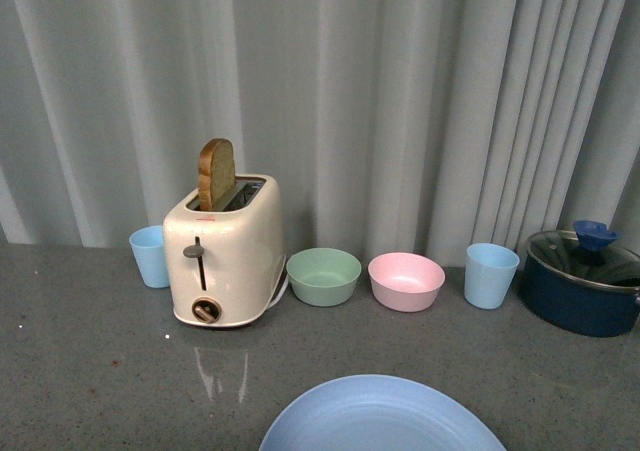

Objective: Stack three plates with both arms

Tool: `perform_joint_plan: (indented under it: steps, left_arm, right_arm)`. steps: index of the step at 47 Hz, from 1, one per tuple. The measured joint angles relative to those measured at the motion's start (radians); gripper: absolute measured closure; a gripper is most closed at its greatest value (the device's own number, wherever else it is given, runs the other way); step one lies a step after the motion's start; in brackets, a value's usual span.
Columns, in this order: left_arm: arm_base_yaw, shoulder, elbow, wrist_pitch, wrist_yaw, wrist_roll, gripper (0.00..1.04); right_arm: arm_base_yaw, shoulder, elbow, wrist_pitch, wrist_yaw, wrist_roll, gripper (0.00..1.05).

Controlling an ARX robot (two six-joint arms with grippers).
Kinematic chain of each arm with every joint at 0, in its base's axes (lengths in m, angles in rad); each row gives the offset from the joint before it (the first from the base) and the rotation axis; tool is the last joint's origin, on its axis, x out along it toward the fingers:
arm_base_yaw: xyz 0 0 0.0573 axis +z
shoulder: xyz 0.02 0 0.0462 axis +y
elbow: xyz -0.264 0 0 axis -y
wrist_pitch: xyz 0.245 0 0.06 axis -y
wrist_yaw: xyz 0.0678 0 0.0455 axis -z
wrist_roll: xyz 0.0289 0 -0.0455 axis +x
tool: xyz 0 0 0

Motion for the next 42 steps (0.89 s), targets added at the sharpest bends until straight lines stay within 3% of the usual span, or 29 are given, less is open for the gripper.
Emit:
perform_joint_plan:
  steps: [34, 39, 42]
  left_arm:
    - [0.0, 0.0, 0.0, 0.0, 0.0, 0.0, 0.07]
    - [0.0, 0.0, 0.0, 0.0, 0.0, 0.0, 0.07]
    - [0.0, 0.0, 0.0, 0.0, 0.0, 0.0, 0.07]
  right_arm:
    - [0.0, -0.218, -0.111, -0.095, 0.0, 0.0, 1.02]
    - [0.0, -0.25, -0.111, -0.125, 0.0, 0.0, 1.02]
    - [0.0, -0.33, -0.111, -0.233, 0.0, 0.0, 1.02]
